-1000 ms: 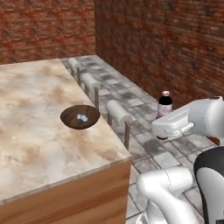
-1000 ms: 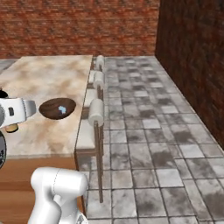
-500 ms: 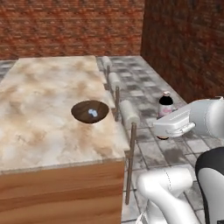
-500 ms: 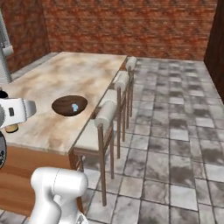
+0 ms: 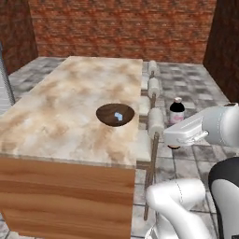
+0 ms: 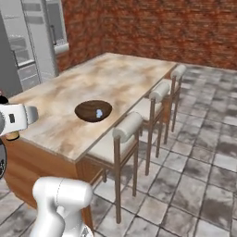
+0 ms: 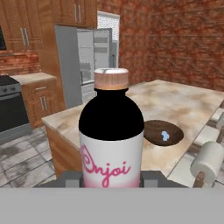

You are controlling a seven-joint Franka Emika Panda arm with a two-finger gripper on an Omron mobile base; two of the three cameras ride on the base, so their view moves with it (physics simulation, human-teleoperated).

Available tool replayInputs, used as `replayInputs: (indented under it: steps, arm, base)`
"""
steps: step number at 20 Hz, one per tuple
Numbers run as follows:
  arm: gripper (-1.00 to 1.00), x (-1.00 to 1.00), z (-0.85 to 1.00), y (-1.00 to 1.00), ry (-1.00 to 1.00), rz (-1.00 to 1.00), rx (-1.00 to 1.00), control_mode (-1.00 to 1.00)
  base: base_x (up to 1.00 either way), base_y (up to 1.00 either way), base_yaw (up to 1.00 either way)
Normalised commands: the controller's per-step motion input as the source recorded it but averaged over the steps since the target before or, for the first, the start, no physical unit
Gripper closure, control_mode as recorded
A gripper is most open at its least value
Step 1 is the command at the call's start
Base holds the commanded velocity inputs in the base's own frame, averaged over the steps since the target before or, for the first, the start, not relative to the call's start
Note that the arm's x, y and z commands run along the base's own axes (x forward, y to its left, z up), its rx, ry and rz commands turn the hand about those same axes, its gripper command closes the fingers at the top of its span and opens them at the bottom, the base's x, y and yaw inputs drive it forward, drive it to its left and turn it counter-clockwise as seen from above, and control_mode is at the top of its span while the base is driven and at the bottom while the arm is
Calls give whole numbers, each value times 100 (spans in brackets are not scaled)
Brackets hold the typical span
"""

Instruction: Open the fridge, grab two sodas, and place both sodas inside the bowl with ice on the dining counter.

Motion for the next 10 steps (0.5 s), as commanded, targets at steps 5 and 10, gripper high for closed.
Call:
replayInputs:
  steps: [5, 10]
  arm:
    - [100, 0, 0, 0, 0, 0, 0, 100]
    - [100, 0, 0, 0, 0, 0, 0, 100]
  base:
    - [26, -55, 47]
    - [27, -57, 47]
